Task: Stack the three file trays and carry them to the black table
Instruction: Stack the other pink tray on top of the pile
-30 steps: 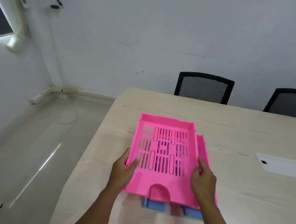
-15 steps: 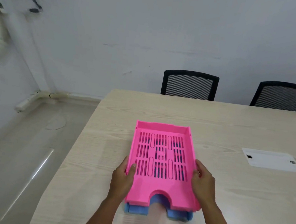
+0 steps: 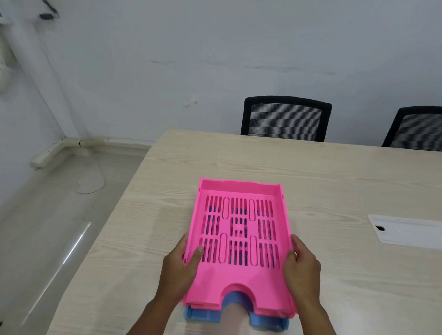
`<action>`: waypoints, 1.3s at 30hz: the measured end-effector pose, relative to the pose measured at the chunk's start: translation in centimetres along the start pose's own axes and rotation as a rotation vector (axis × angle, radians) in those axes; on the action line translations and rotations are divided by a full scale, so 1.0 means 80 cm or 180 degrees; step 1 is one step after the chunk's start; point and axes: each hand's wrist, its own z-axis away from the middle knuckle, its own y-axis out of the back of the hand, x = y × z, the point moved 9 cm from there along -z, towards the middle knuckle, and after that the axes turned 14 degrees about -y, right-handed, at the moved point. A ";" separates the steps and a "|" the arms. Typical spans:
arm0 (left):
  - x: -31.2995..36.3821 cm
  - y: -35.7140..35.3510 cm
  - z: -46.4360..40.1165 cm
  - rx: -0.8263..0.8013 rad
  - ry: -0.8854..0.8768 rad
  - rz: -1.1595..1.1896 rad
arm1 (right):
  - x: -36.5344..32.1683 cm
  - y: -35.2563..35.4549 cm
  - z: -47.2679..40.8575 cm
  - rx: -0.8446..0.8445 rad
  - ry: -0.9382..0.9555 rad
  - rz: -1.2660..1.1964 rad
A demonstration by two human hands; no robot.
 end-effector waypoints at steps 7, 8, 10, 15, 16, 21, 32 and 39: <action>-0.010 -0.008 -0.004 0.0035 -0.0029 -0.0039 | 0.002 0.009 0.001 -0.0034 0.0035 -0.0015; -0.012 -0.009 -0.005 0.0035 -0.0029 -0.0037 | 0.003 0.008 0.000 -0.0043 0.0045 -0.0024; -0.016 -0.009 -0.006 0.0016 -0.0025 -0.0055 | 0.003 0.007 0.000 -0.0081 0.0021 -0.0052; -0.019 -0.007 -0.014 0.0000 -0.0051 -0.0048 | 0.016 0.006 -0.012 -0.0312 -0.0246 -0.0279; -0.021 -0.006 -0.018 0.0015 -0.0008 -0.0042 | 0.024 0.006 -0.016 -0.0325 -0.0349 -0.0348; -0.052 -0.017 -0.041 -0.0173 0.0706 0.0021 | 0.062 -0.023 -0.032 -0.0903 -0.0991 -0.0420; -0.078 -0.052 -0.067 -0.0647 0.1390 0.1476 | 0.041 -0.055 -0.052 -0.2109 -0.1325 -0.0957; -0.083 -0.057 -0.070 -0.0703 0.1334 0.1840 | 0.040 -0.064 -0.056 -0.2341 -0.1462 -0.1324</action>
